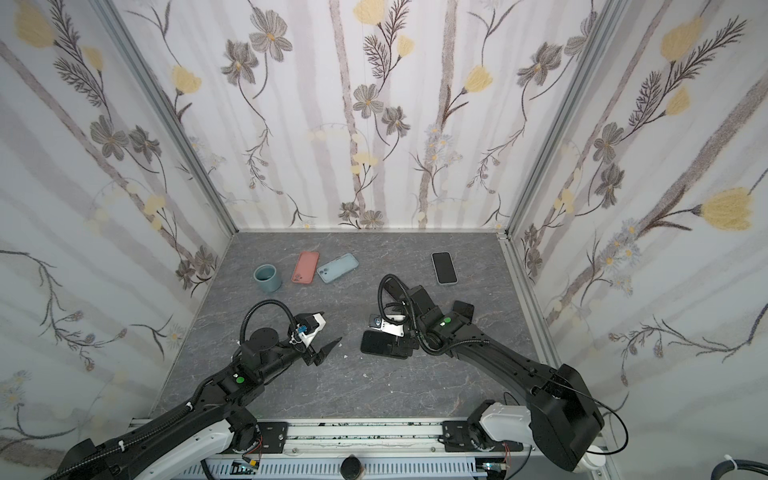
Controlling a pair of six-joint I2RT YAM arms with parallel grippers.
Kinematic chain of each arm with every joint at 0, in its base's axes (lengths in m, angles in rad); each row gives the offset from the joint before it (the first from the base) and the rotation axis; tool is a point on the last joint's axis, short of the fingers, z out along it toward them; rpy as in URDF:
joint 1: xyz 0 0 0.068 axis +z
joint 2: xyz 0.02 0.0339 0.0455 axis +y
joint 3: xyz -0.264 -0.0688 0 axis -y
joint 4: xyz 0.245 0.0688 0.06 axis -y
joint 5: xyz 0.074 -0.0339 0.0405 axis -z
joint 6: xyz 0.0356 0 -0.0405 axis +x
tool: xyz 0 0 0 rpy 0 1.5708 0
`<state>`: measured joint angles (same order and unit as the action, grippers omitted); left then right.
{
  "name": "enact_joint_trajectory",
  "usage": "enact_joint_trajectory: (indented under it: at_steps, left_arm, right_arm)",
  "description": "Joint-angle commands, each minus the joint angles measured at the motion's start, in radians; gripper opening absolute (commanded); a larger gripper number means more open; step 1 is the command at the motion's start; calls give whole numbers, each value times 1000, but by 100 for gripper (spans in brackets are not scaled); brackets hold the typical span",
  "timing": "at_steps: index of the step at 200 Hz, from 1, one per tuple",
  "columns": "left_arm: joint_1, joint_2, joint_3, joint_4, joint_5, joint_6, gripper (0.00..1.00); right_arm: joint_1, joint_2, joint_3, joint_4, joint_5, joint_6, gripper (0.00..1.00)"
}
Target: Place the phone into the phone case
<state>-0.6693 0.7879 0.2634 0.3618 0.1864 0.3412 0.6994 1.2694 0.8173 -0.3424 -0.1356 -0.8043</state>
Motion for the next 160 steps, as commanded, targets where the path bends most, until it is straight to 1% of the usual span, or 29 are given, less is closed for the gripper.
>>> enact_joint_trajectory:
  at_steps: [1, 57, 89, 160]
  left_arm:
    - [1, 17, -1, 25, 16, 21, 85]
    - [1, 43, 3, 54, 53, -3, 85]
    - [1, 21, 1, 41, 59, 4, 85]
    - [0, -2, 10, 12, 77, 10, 85]
  right_arm:
    - [3, 14, -1, 5, -1, -9, 100]
    - [13, 40, 17, -9, 1, 15, 100]
    - [21, 35, 33, -40, 14, 25, 100]
    - [26, 25, 13, -3, 34, 4, 100]
